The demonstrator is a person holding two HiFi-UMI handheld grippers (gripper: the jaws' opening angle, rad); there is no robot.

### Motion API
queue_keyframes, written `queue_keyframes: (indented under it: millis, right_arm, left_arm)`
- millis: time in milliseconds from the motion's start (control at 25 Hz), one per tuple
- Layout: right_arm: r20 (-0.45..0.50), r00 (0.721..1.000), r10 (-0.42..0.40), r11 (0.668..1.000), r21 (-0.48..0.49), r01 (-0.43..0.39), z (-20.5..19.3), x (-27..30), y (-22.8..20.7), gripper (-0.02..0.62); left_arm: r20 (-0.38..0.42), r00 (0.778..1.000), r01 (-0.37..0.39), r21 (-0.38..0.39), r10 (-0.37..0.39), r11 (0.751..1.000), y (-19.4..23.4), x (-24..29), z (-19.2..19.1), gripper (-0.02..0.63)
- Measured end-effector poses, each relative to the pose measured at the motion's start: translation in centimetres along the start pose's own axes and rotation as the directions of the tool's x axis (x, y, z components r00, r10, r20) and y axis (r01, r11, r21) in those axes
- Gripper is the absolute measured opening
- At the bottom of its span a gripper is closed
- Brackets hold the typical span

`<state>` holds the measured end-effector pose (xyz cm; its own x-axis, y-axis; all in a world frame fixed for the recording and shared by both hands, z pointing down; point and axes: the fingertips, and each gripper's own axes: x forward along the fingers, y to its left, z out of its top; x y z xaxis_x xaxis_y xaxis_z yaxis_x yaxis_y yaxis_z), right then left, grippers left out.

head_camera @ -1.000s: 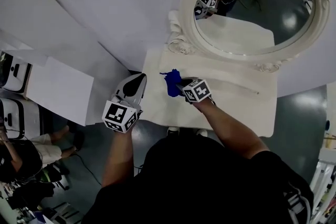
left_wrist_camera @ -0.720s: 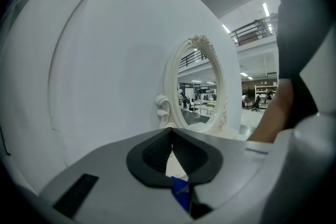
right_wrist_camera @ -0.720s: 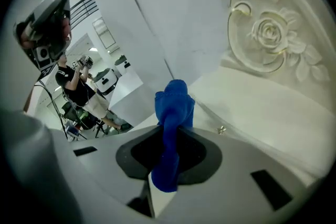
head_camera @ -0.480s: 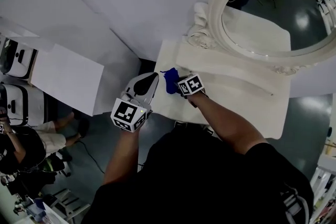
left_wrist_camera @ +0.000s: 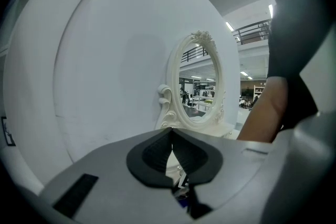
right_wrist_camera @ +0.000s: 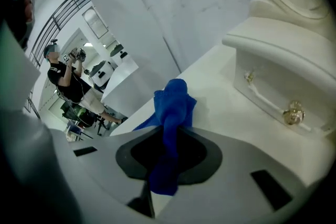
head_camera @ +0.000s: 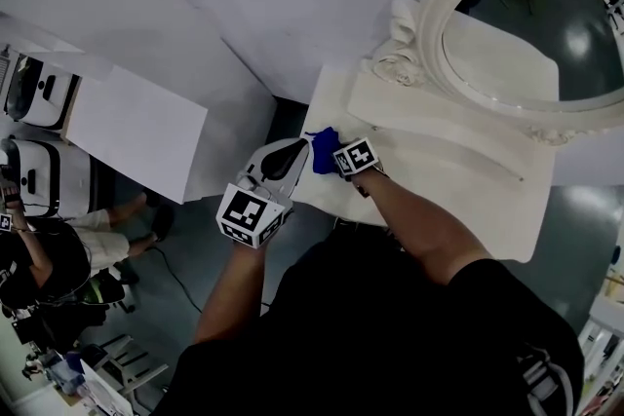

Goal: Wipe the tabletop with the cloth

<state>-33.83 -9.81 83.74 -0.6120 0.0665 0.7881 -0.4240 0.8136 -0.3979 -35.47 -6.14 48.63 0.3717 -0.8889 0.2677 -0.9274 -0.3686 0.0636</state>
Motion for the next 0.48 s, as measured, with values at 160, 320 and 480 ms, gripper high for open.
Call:
queue_keyframes:
  millis: [160,320,480]
  right_arm:
    - [0.000,1.000,0.003,1.000,-0.024,-0.002,-0.4,-0.1,-0.3,0.058]
    - [-0.023,1.000,-0.017,0.999,-0.035,0.017,-1.3,-0.9,-1.4,0.058]
    - [-0.034,0.999,-0.043,0.999,-0.005,0.043,-2.8,-2.8,-3.5,0.057]
  left_arm:
    - [0.005,1.000,0.000,-0.014,0.000,1.000,0.1,-0.1,0.0,0.009]
    - [0.005,1.000,0.023,-0.001,-0.023,1.000,-0.9,0.7,0.3,0.009]
    - [0.008,0.999,0.049,0.006,-0.049,0.999,-1.9,1.8,0.9,0.009]
